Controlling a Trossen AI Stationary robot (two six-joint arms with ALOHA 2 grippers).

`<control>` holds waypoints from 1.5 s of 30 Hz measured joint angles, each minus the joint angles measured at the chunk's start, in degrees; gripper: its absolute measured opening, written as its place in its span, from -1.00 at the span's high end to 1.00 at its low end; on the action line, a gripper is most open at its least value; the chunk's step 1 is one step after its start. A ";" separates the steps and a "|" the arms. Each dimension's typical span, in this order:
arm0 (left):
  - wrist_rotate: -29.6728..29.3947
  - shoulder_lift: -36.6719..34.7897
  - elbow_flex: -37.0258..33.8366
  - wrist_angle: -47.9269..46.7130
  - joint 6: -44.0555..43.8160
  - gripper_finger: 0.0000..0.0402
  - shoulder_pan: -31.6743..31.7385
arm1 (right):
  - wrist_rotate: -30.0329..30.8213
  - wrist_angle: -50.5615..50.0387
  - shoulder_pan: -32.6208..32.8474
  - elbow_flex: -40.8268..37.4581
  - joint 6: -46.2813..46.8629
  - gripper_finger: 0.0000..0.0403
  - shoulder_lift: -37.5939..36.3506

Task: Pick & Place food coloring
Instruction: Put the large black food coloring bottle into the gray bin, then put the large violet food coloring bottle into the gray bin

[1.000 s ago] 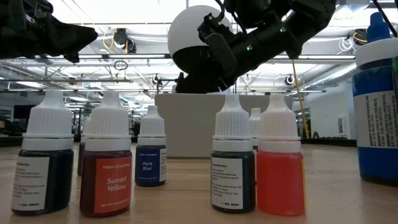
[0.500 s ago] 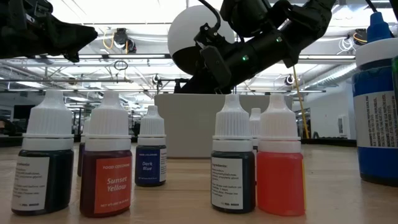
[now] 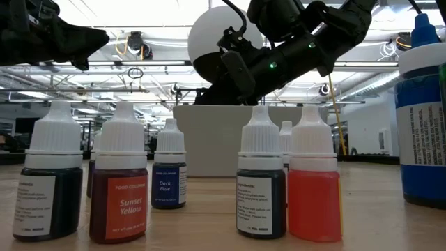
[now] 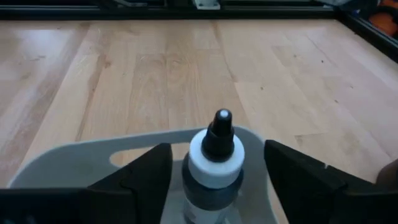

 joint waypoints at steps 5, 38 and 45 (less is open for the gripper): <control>-0.01 0.00 0.00 0.22 1.17 0.62 -0.02 | 0.00 -0.73 0.02 0.00 0.03 -0.37 0.00; -2.01 0.00 0.00 -2.38 2.11 0.62 0.00 | 0.07 -4.76 1.51 -0.02 -2.55 -0.42 -9.99; -5.61 0.00 0.00 -2.37 2.96 0.62 0.00 | 7.16 -13.63 3.64 -0.02 -3.86 -0.42 -17.47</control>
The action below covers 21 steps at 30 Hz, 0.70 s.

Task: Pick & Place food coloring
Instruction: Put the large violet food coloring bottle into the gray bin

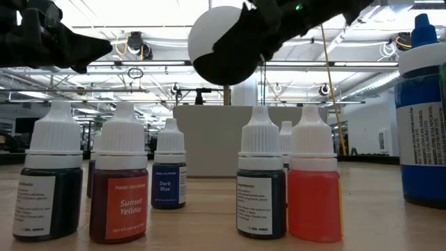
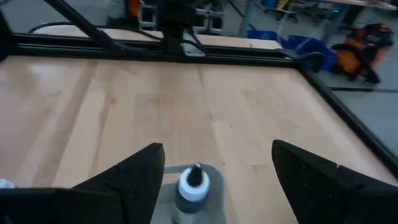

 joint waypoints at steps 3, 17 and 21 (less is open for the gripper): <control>0.03 0.00 0.00 -0.37 -0.01 0.62 -0.01 | 0.40 -2.54 1.07 0.00 -0.04 -0.42 -2.16; 0.05 0.00 0.00 -0.32 -0.93 0.62 0.00 | 3.99 -13.49 10.54 0.00 2.78 -0.42 -11.73; 0.08 0.00 0.00 -0.27 -0.74 0.62 0.00 | 9.32 -21.39 14.59 0.00 4.55 -0.42 -14.13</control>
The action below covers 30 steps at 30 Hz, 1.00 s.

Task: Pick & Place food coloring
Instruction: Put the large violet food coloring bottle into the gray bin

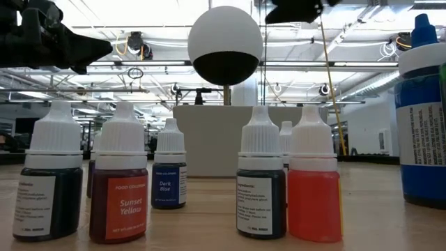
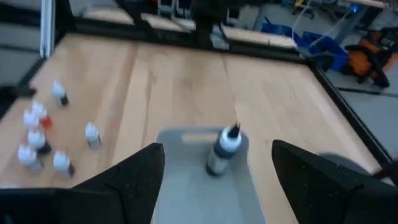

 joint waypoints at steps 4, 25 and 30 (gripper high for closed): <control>0.00 0.00 0.00 0.04 0.02 0.62 0.00 | 0.15 -1.42 4.13 -2.38 2.93 -0.42 -2.05; 0.07 -0.01 0.00 0.01 -0.37 0.62 -0.01 | 2.82 31.56 23.93 -28.55 12.60 -0.42 -8.68; 0.07 0.00 0.00 0.02 -0.37 0.62 0.00 | 2.75 35.81 25.97 -31.65 13.09 -0.42 -6.60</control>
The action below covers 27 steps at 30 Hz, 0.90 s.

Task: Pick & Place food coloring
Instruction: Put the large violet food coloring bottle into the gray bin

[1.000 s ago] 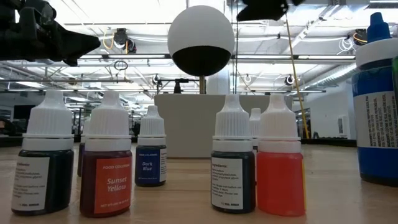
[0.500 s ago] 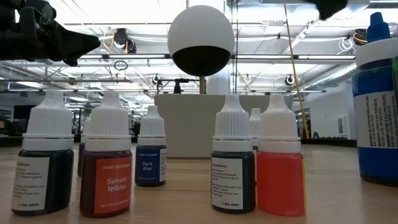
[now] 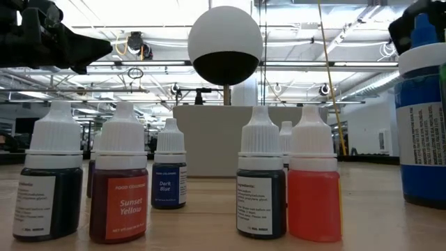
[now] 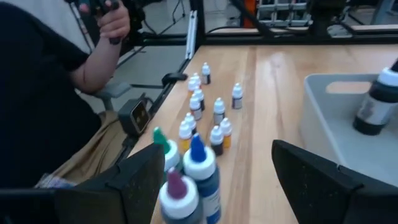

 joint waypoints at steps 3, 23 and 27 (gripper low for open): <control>0.00 0.00 0.00 0.00 0.00 0.62 -0.01 | 0.03 2.12 0.83 0.00 -0.03 -0.42 2.25; -0.01 0.00 0.00 -0.38 0.02 0.62 -0.01 | 1.49 8.87 2.50 5.03 5.94 -0.42 19.04; -0.02 0.00 0.00 -0.31 0.03 0.62 0.00 | 2.01 6.97 2.48 5.03 8.27 -0.41 19.01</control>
